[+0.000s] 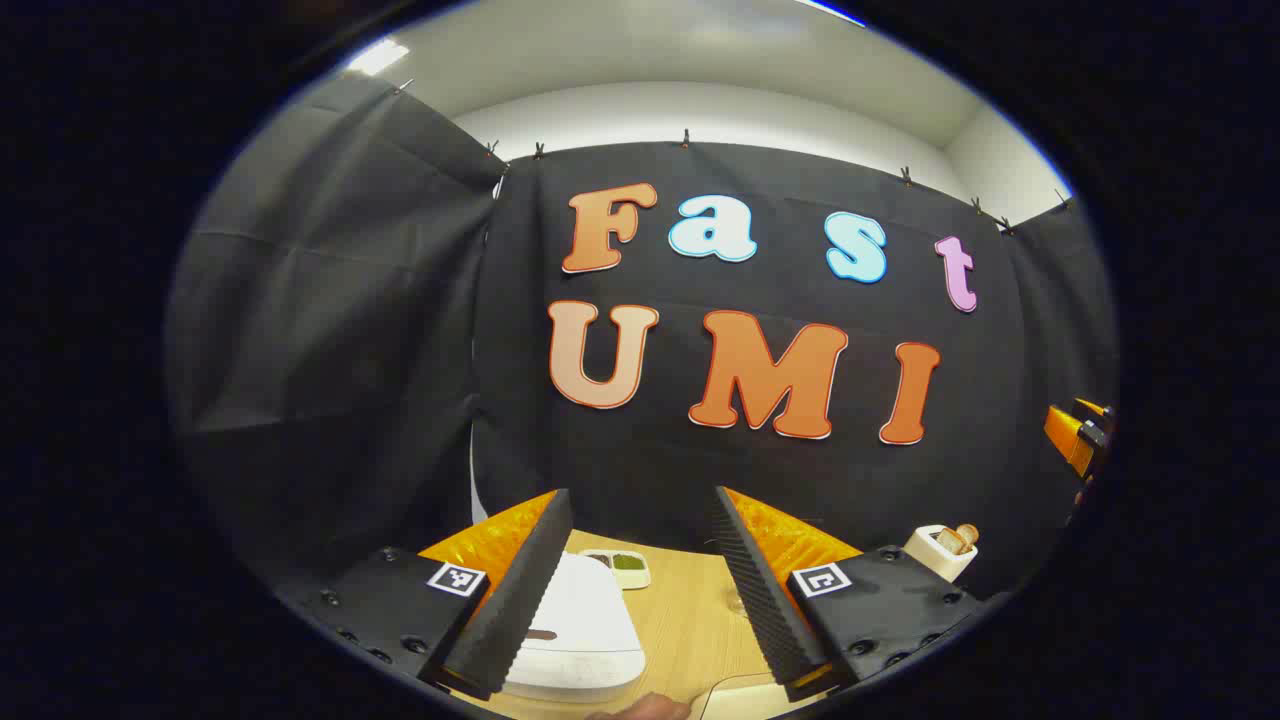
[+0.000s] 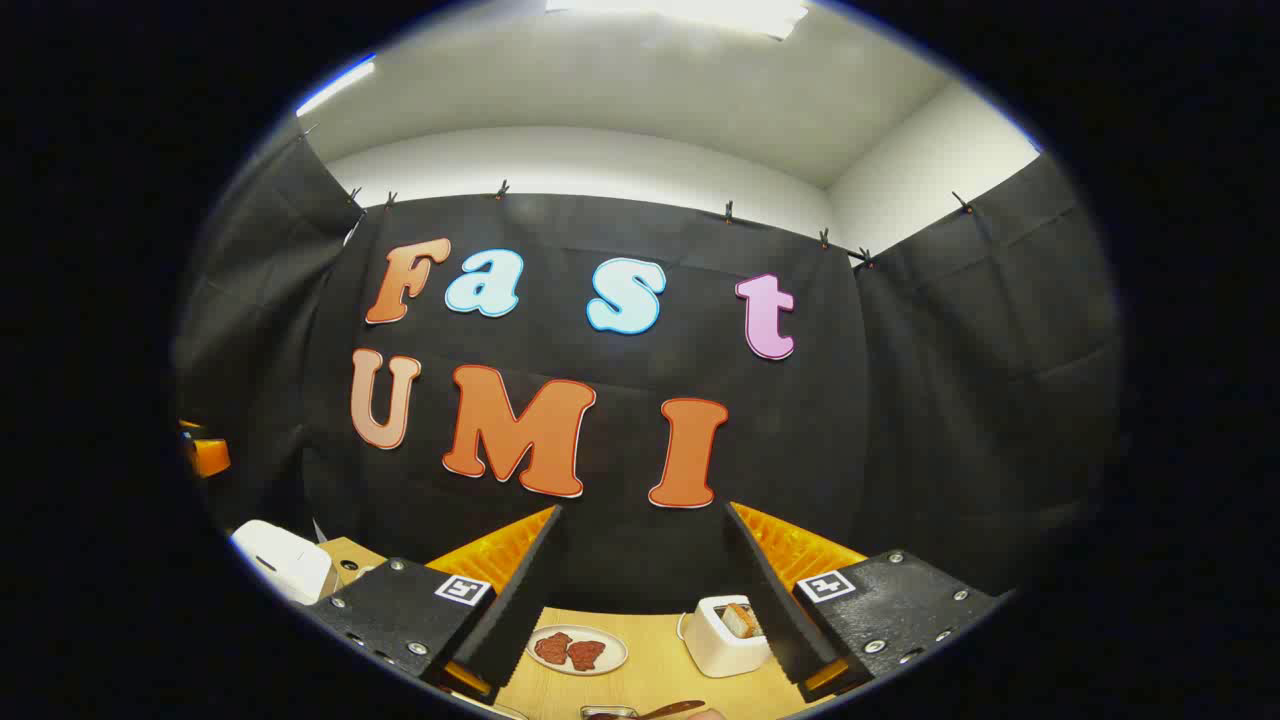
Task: Close the left gripper, press the button to open the rice cooker; take a wooden spoon from the chopstick holder with the right hand, scoop a spoonful of rice and pour it into the rice cooker, then put the wooden spoon back into the chopstick holder.
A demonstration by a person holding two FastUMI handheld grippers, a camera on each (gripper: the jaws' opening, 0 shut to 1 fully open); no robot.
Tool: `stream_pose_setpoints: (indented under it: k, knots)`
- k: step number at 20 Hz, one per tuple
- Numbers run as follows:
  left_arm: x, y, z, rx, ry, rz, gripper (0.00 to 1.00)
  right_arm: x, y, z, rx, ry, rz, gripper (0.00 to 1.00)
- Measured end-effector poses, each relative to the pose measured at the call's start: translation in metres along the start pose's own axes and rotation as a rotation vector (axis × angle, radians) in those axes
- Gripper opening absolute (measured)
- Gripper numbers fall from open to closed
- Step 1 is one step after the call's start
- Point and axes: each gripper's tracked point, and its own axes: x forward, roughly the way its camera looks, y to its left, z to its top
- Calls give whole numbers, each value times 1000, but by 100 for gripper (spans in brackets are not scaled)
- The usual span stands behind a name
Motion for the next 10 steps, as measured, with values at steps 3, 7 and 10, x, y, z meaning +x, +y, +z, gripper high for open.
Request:
stream_pose_setpoints:
  k: [3, 7, 10]
  knots:
    - [0, -8, 0, 25, -4, 9, 97, -4, -7, -14, -2, 25, 13, 96]
    - [-1, -19, -9, 69, 13, 18, 97, -6, -19, -17, 2, 39, 0, 99]
    - [-2, -30, -13, 81, 22, 1, 97, -8, -22, -21, -5, 49, -1, 96]
